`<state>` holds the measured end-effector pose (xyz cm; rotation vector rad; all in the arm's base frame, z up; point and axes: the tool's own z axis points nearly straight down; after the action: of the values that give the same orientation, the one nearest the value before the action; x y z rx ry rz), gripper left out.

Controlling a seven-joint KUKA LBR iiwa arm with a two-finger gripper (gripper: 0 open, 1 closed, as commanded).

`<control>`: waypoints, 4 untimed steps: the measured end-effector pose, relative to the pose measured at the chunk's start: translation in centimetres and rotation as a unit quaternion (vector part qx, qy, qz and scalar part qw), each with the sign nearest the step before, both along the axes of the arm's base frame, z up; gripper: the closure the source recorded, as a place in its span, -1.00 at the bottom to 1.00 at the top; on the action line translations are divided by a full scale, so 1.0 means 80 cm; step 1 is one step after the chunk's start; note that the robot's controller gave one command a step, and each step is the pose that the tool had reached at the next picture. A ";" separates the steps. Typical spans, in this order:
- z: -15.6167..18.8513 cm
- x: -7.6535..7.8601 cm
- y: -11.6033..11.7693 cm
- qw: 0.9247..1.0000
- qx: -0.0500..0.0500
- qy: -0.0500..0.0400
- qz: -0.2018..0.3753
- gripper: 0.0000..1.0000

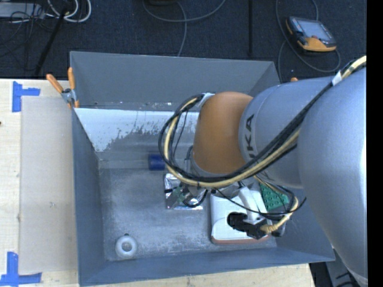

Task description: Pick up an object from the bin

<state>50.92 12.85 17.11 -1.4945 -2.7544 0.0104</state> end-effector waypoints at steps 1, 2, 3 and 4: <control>0.229 -0.016 -0.003 0.978 0.002 -0.008 0.208 1.00; 0.140 0.040 -0.091 0.946 0.001 -0.001 0.325 1.00; -0.018 0.105 -0.040 0.968 0.003 -0.001 0.251 1.00; -0.103 0.098 -0.094 0.986 0.002 0.000 0.166 1.00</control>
Offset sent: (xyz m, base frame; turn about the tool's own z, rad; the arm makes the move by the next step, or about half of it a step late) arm -0.0135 -0.0030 0.1809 -0.4183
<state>58.75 5.34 8.90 -1.0155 -2.9649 0.0073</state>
